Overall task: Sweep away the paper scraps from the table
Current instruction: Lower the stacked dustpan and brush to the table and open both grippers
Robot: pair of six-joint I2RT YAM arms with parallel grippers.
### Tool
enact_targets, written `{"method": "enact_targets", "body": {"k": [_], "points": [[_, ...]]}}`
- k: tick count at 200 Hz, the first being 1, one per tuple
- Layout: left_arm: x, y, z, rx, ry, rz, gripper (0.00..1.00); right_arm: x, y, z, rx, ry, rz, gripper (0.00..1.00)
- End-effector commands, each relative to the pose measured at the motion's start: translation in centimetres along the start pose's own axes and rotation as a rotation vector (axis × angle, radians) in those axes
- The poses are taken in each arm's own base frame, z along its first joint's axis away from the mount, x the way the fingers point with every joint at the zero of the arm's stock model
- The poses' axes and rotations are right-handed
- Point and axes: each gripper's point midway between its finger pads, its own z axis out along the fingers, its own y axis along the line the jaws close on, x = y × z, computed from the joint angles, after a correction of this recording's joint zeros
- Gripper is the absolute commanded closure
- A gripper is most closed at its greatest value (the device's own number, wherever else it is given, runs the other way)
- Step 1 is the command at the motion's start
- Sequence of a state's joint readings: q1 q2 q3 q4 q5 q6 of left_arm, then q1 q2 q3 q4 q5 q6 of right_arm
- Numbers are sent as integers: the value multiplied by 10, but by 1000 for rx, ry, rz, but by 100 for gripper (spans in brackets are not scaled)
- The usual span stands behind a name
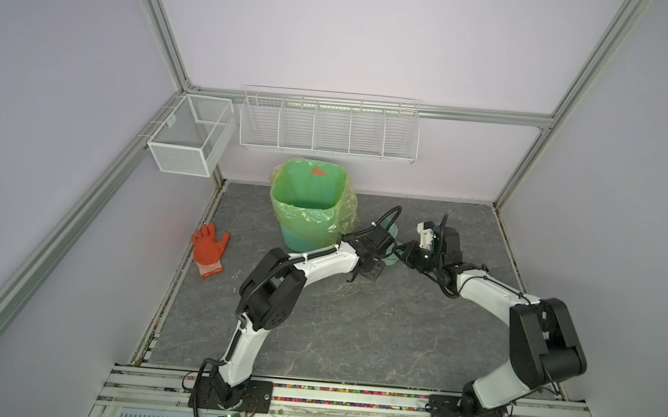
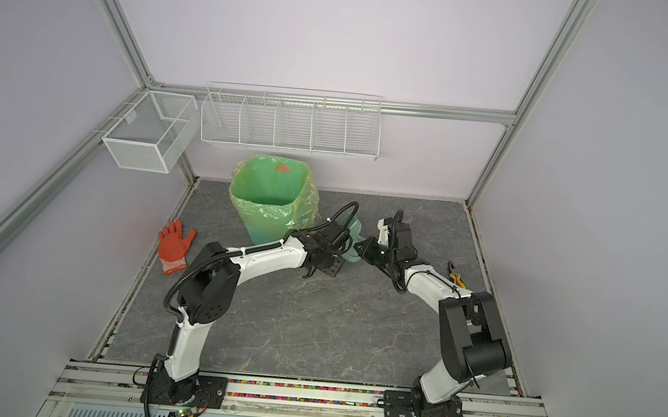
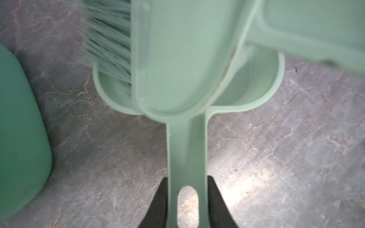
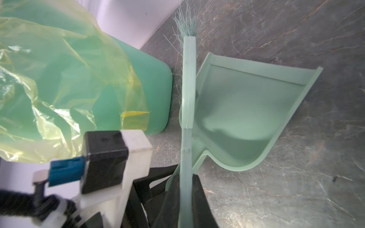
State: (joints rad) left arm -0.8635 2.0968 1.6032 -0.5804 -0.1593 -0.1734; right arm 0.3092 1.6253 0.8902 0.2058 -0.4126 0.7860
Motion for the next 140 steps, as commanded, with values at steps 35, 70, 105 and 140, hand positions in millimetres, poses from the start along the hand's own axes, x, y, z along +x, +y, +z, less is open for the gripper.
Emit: {"method": "enact_targets", "body": {"k": [35,70,105,140], "points": [[-3,3,0,-12,-24,12,89,16,-24,9,9,51,46,88],[-3,5,-8,-17,-38,1,83,26,-40,12,49,111,86,85],[-2,7,-18,-10,-55,-12,76,37,-50,15,69,164,111,78],[-4,10,-32,-16,-72,-21,62,28,-41,17,54,173,96,68]]}}
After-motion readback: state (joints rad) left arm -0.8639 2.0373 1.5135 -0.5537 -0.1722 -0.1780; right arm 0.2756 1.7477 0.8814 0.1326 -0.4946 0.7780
